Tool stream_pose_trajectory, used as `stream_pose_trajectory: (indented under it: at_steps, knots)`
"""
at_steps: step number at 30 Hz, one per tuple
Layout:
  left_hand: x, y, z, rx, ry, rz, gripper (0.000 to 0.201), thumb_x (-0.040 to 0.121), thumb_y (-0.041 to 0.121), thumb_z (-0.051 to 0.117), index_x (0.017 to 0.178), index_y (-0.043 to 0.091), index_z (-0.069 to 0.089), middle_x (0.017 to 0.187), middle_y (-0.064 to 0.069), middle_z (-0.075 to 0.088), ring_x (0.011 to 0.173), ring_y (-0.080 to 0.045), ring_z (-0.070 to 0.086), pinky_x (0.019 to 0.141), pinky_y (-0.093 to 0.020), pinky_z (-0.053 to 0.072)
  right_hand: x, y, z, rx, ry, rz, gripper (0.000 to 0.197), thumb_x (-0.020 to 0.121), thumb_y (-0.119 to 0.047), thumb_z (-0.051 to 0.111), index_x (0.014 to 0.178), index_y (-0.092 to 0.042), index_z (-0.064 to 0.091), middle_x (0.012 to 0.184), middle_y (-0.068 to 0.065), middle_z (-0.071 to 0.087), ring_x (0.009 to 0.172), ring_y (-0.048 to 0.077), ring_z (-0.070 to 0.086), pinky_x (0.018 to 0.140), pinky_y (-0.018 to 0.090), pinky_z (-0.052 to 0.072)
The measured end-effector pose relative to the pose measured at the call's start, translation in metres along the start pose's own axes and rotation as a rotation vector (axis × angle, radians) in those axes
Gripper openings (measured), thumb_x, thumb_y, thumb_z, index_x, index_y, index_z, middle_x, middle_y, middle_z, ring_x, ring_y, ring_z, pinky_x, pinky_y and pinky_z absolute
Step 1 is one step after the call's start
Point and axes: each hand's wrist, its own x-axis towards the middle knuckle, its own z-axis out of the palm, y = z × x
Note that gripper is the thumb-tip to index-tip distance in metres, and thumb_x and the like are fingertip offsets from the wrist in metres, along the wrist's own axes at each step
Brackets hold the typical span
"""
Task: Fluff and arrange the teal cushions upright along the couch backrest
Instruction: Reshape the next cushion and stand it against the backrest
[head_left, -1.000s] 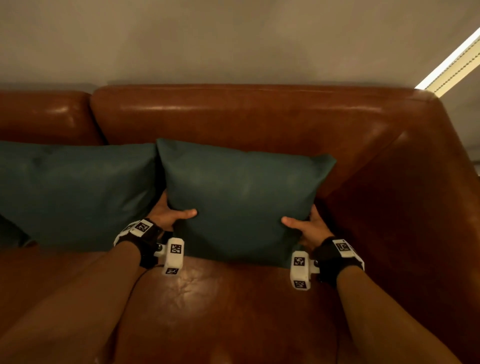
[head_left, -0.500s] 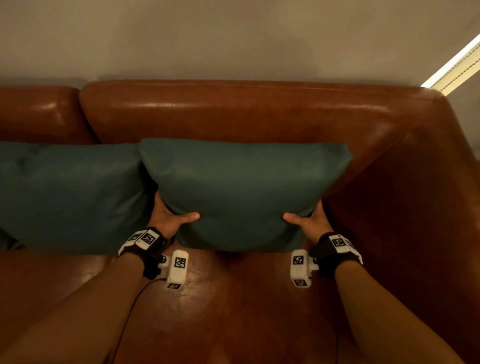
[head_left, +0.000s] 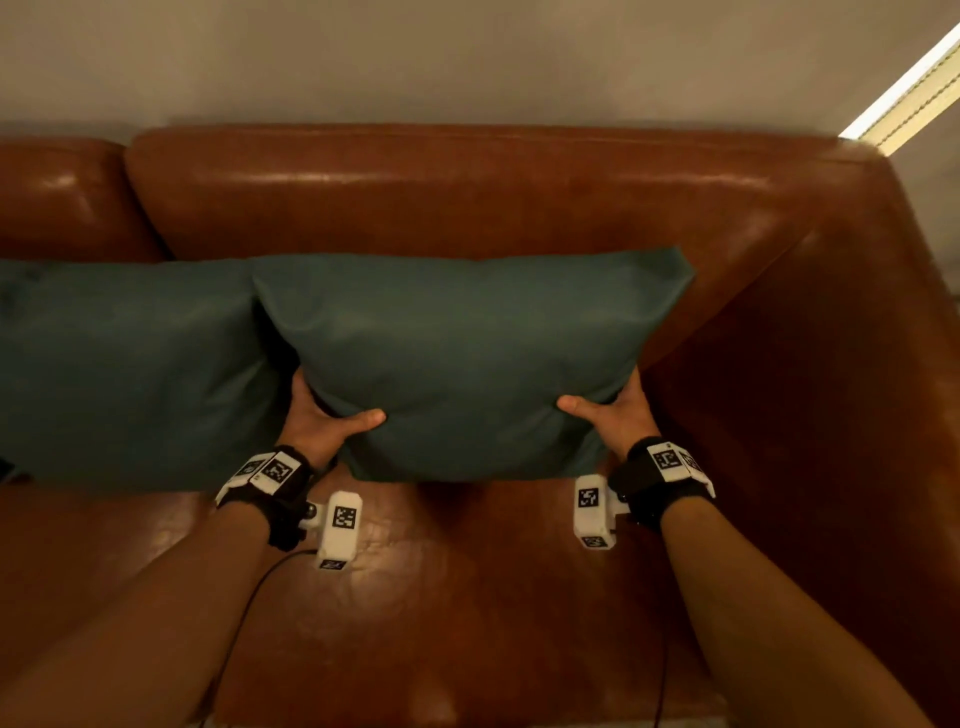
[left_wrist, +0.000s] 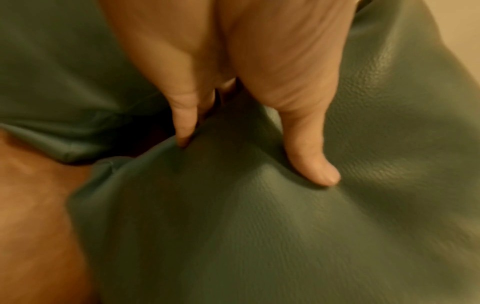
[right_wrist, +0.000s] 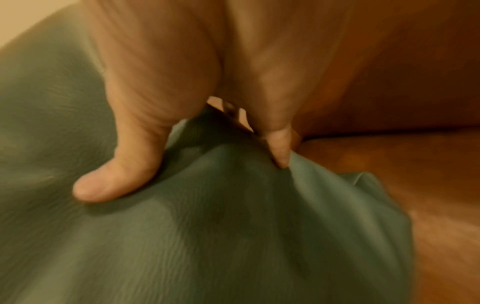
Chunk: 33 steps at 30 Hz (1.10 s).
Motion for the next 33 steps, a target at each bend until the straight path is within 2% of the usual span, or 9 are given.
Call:
stream_pose_trajectory:
  at_steps: [3,5,8,11,16,20,25,30,33]
  knots:
    - [0.003,-0.005,-0.011,0.026,-0.069,-0.099,0.109,0.059,-0.001,0.084,0.146,0.019,0.022,0.144,0.0,0.044,0.125,-0.019,0.046,0.103,-0.041,0.043,0.008,0.0,-0.008,-0.117,-0.042,0.027,0.141,0.024,-0.053,0.093,0.145,-0.03,0.023,0.146,0.0,0.043,0.131,0.019,0.044,0.113,0.04,0.034]
    - [0.003,-0.005,-0.014,0.096,-0.148,-0.166,0.116,0.055,0.003,0.087,0.147,0.026,0.02,0.148,0.0,0.042,0.128,-0.023,0.045,0.1,-0.051,0.045,0.016,0.0,-0.012,-0.186,-0.09,0.044,0.145,0.021,-0.056,0.093,0.144,-0.035,0.021,0.149,0.0,0.039,0.134,0.02,0.041,0.114,0.045,0.033]
    - [0.003,-0.003,-0.01,0.095,-0.193,-0.244,0.128,0.035,0.018,0.091,0.142,0.034,0.023,0.145,0.003,0.043,0.125,-0.029,0.048,0.081,-0.049,0.054,0.022,-0.003,-0.015,-0.132,-0.174,0.078,0.147,0.021,-0.047,0.096,0.146,-0.031,0.02,0.146,-0.001,0.045,0.131,0.02,0.046,0.112,0.046,0.036]
    - [0.001,-0.003,-0.006,0.047,-0.181,-0.223,0.13,0.029,0.023,0.091,0.14,0.033,0.027,0.142,0.002,0.047,0.123,-0.028,0.051,0.077,-0.047,0.055,0.019,-0.003,-0.018,-0.059,-0.175,0.08,0.141,0.021,-0.037,0.099,0.143,-0.032,0.027,0.14,-0.003,0.052,0.127,0.021,0.051,0.108,0.05,0.04]
    - [0.0,-0.016,0.007,0.057,-0.18,-0.179,0.126,0.027,0.034,0.098,0.139,0.029,0.039,0.135,0.0,0.058,0.121,-0.024,0.058,0.094,-0.051,0.052,0.005,-0.014,-0.033,0.028,-0.147,0.016,0.128,0.022,-0.03,0.098,0.137,-0.023,0.042,0.131,0.0,0.061,0.12,0.02,0.058,0.101,0.045,0.047]
    - [-0.007,-0.004,0.045,0.093,-0.22,-0.055,0.125,0.031,0.028,0.097,0.14,0.018,0.038,0.136,0.003,0.055,0.121,-0.014,0.055,0.1,-0.03,0.044,0.006,-0.014,-0.069,0.045,-0.093,0.03,0.123,0.026,-0.029,0.098,0.136,-0.018,0.044,0.133,0.005,0.061,0.121,0.022,0.059,0.1,0.049,0.048]
    - [-0.01,-0.002,0.076,0.084,-0.217,-0.046,0.125,0.04,0.015,0.094,0.144,0.016,0.025,0.143,0.001,0.045,0.126,-0.013,0.047,0.102,-0.028,0.037,0.015,0.002,-0.099,0.001,-0.065,0.06,0.116,0.032,-0.027,0.1,0.135,-0.023,0.047,0.135,0.003,0.06,0.123,0.024,0.057,0.104,0.054,0.044]
    - [-0.007,0.002,0.076,0.076,-0.23,-0.133,0.137,0.023,0.041,0.096,0.139,0.036,0.024,0.142,0.008,0.046,0.127,-0.018,0.048,0.103,-0.049,0.045,0.013,0.0,-0.092,0.033,-0.014,0.061,0.125,0.026,-0.032,0.098,0.138,-0.021,0.043,0.135,0.002,0.059,0.121,0.022,0.057,0.105,0.049,0.044]
    - [-0.007,0.001,0.075,0.055,-0.228,-0.146,0.134,0.026,0.036,0.096,0.139,0.038,0.024,0.142,0.008,0.046,0.127,-0.02,0.048,0.1,-0.053,0.046,0.01,0.005,-0.092,-0.017,0.029,0.071,0.129,0.025,-0.042,0.097,0.139,-0.026,0.04,0.137,-0.001,0.057,0.123,0.02,0.056,0.106,0.048,0.043]
